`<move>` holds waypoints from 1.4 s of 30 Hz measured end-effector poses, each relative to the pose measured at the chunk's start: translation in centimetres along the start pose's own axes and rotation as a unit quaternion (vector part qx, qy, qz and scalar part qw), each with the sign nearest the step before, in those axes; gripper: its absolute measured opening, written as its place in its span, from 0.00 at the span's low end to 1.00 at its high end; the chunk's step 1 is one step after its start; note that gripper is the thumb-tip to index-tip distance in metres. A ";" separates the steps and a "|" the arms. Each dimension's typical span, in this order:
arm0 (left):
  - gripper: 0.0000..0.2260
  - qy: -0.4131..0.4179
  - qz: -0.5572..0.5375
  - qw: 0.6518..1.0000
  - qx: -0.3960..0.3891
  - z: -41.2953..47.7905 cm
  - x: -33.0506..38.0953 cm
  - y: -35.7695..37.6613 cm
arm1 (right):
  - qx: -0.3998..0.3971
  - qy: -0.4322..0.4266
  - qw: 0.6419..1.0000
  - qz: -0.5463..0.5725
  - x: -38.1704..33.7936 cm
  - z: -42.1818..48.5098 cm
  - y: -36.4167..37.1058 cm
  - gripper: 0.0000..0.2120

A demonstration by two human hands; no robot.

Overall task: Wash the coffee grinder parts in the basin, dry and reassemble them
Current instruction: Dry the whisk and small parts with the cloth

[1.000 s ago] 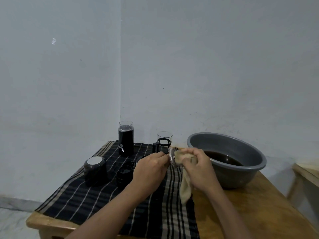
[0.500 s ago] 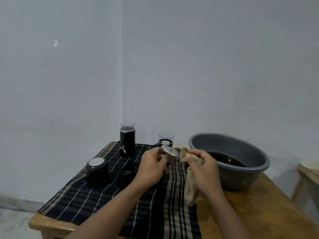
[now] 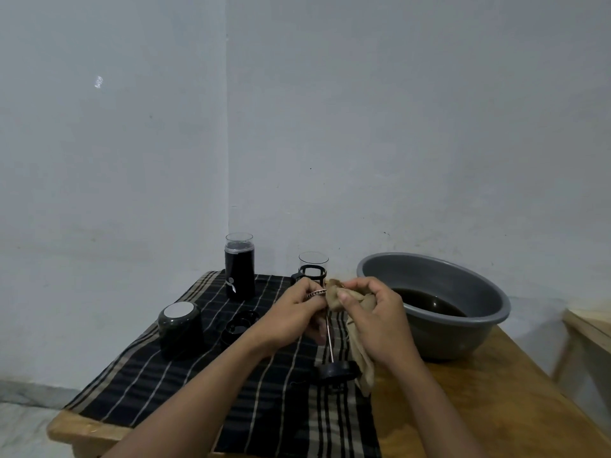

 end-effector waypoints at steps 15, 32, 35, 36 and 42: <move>0.29 -0.024 -0.059 0.997 0.034 -0.2 0.0 0.7 | -0.130 -0.105 0.981 -0.095 -0.9 -0.5 2.5 0.05; 0.26 -0.032 -0.196 0.970 0.141 -0.1 -2.1 1.3 | -0.123 0.114 0.982 -0.092 2.0 -3.2 4.4 0.06; 0.26 -0.057 -0.213 0.965 0.144 -0.5 -3.3 1.1 | -0.134 0.213 0.967 0.051 2.4 -3.7 4.4 0.04; 0.25 -0.057 -0.203 0.970 0.120 -0.4 -3.6 1.2 | -0.134 0.213 0.966 0.053 2.3 -3.5 4.1 0.07; 0.19 -0.058 -0.291 0.955 -0.010 -0.5 -3.3 0.9 | -0.156 0.137 0.969 -0.133 2.2 -2.5 2.4 0.06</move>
Point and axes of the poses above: each hand's wrist, its own z-axis towards the middle knuckle, its own y-axis out of the palm, x = y × z, the point moved 10 cm from there along z, towards the middle knuckle, and after that the axes turned 4 degrees about x, right-handed, at the moved point
